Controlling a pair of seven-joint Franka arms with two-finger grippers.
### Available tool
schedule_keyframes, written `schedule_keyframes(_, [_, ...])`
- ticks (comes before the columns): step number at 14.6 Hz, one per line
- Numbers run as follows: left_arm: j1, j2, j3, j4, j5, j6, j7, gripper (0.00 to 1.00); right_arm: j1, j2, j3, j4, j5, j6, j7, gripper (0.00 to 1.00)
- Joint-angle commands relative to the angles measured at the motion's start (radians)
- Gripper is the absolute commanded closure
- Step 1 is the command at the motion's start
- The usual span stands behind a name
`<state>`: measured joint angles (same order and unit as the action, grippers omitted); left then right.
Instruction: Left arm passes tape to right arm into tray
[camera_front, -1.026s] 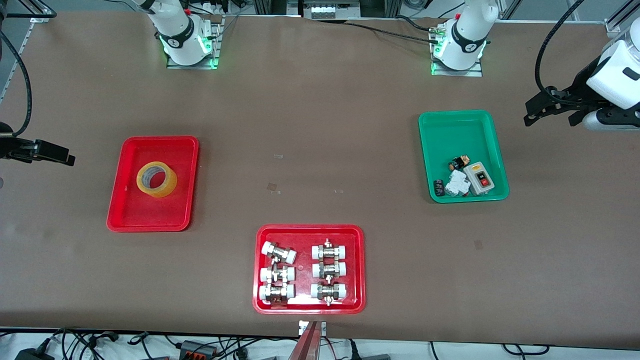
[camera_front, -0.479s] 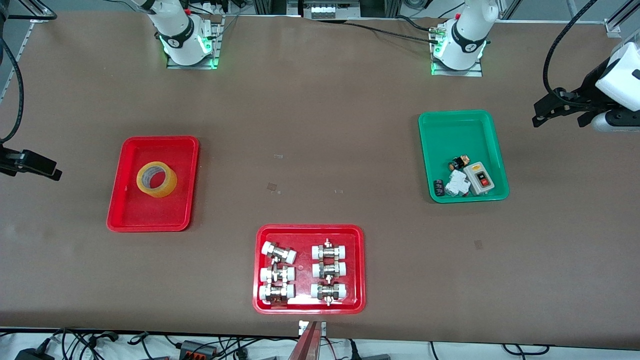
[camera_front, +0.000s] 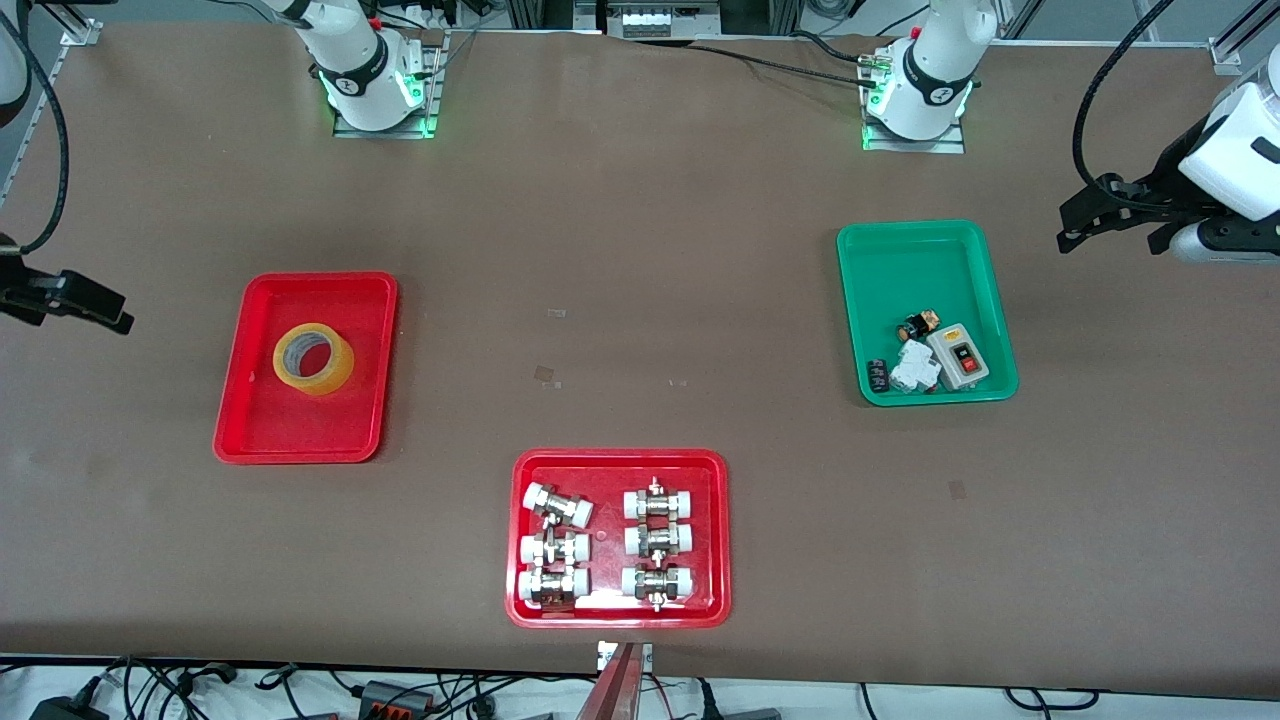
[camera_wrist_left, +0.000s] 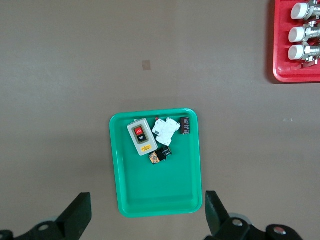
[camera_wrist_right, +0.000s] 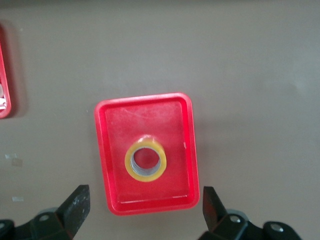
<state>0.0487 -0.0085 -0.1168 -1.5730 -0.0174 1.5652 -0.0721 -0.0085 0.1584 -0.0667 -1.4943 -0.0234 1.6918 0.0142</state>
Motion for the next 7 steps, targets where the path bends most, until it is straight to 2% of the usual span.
schedule_keyframes(1, [0.003, -0.001, -0.004, 0.011, 0.017, -0.016, 0.026, 0.0, 0.018, -0.108, -0.012, -0.147, -0.021, 0.058, -0.04, 0.0])
schedule_keyframes(7, [0.003, -0.001, -0.004, 0.011, 0.017, -0.016, 0.025, 0.0, 0.019, -0.218, -0.01, -0.279, -0.02, 0.065, -0.046, 0.0])
